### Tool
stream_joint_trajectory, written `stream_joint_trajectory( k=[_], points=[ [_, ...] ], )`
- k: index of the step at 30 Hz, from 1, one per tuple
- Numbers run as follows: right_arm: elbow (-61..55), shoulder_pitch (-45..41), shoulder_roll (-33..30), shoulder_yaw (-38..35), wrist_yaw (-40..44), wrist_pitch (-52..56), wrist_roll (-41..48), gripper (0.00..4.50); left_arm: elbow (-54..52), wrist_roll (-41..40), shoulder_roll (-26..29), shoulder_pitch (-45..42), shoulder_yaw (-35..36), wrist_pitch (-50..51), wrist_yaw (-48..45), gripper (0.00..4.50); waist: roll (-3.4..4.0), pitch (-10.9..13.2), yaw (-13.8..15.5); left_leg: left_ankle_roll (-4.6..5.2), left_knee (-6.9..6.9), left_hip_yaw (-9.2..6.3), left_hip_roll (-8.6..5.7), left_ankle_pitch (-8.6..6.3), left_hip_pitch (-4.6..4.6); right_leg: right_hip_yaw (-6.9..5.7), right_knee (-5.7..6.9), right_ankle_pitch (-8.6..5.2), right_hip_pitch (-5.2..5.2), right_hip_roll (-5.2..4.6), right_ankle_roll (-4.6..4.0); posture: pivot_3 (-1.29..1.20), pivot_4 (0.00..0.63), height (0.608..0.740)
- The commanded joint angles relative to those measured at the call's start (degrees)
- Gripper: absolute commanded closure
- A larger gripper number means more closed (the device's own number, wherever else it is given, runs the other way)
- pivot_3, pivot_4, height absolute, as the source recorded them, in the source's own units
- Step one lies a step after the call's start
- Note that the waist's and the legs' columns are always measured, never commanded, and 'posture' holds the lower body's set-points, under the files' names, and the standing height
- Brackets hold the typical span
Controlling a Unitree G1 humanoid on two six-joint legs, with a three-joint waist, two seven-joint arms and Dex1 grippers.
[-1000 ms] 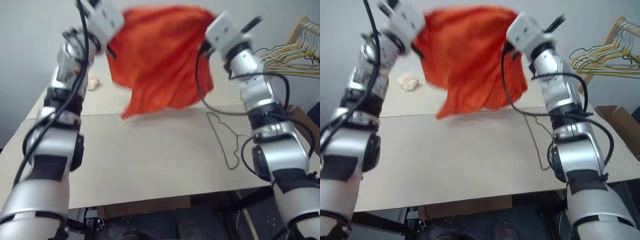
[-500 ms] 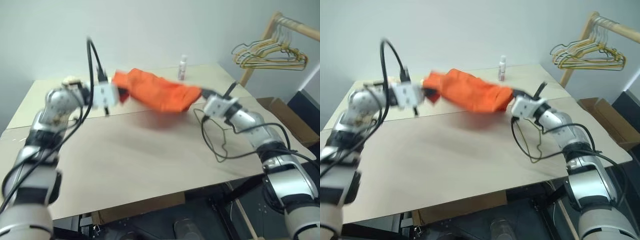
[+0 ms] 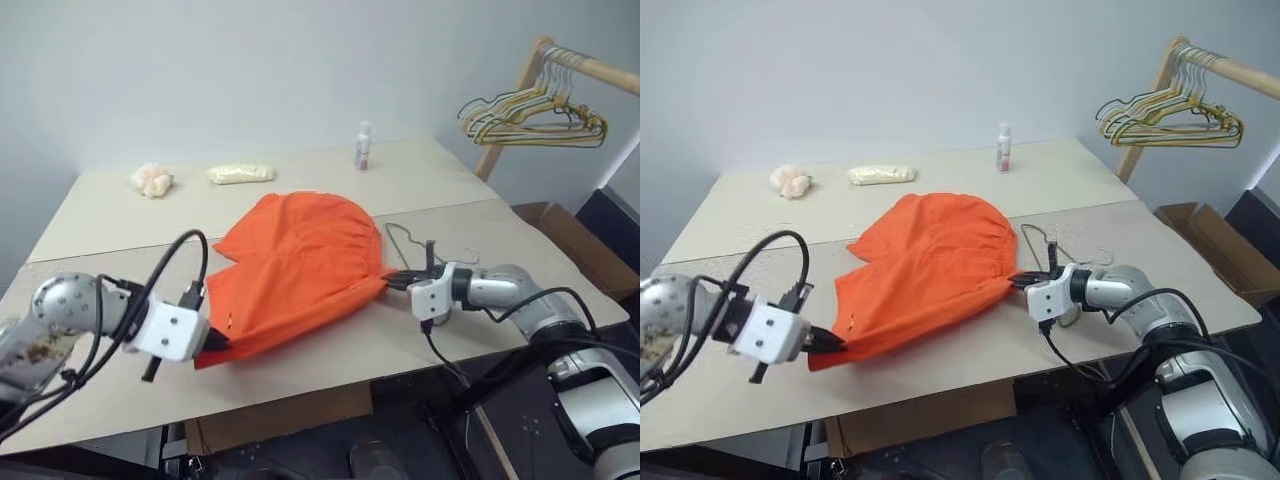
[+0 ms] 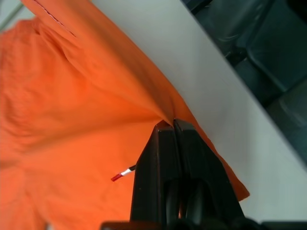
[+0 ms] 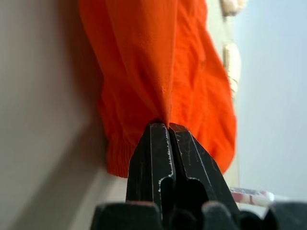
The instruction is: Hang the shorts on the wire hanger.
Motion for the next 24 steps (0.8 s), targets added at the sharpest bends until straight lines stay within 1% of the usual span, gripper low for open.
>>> stream_joint_trajectory(
  k=[1, 4, 8, 14, 19, 24],
  points=[
    [-4.52, 2.92, -3.78, -1.74, 0.78, 0.08, 0.24, 4.5, -8.33, -1.39, -0.01, 3.12, 2.83, 7.68, 3.2, 4.49, 0.0, 0.0, 0.87, -0.01, 0.02, 0.0, 0.0, -0.03, 0.0, 0.0, -0.02, 0.0, 0.0, 0.0, 0.0, -0.18, 0.0, 0.74],
    [-7.95, 5.97, -5.61, -2.49, 0.46, 0.67, 0.13, 4.5, -11.95, -1.26, -0.3, 5.95, 3.77, 10.54, 4.34, 4.49, 0.06, 0.02, 1.32, -0.03, 0.06, 0.01, 0.01, -0.05, 0.0, 0.0, -0.08, 0.0, 0.05, 0.01, -0.01, -0.19, 0.0, 0.74],
    [-12.31, 10.48, -7.42, -3.47, -0.44, 1.9, -0.01, 4.5, -14.45, -0.95, -0.24, 10.75, 5.51, 11.2, 3.9, 4.49, 0.28, 0.01, 1.26, -0.07, 0.04, 0.05, 0.06, -0.08, 0.05, 0.02, -0.1, -0.02, 0.1, 0.05, -0.04, -0.2, 0.0, 0.74],
    [-22.28, 17.87, -9.59, -5.0, 0.73, 5.01, 2.8, 4.5, -12.6, 0.24, -0.74, 12.37, 6.39, 9.33, 3.04, 4.49, 0.31, 0.03, 1.66, -0.09, 0.04, 0.07, 0.07, -0.1, 0.03, 0.01, -0.13, -0.03, 0.11, 0.06, -0.06, -0.21, 0.0, 0.74],
    [-27.69, 22.49, -9.98, -6.09, 0.59, 7.42, 2.69, 4.5, -12.82, -1.2, -0.32, 13.84, 7.01, 8.81, 0.09, 4.49, 0.31, 0.03, 2.25, -0.1, 0.05, 0.11, 0.08, -0.11, 0.03, 0.02, -0.16, -0.04, 0.11, 0.06, -0.06, -0.22, 0.0, 0.74],
    [-32.62, 26.56, -10.61, -7.4, 0.91, 9.58, 3.45, 4.5, -15.88, -4.0, 0.07, 15.96, 9.82, 12.0, -1.62, 4.49, 0.31, 0.04, 2.73, -0.1, 0.05, 0.12, 0.08, -0.13, 0.02, 0.01, -0.18, -0.04, 0.1, 0.05, -0.07, -0.22, 0.0, 0.74]
  ],
)
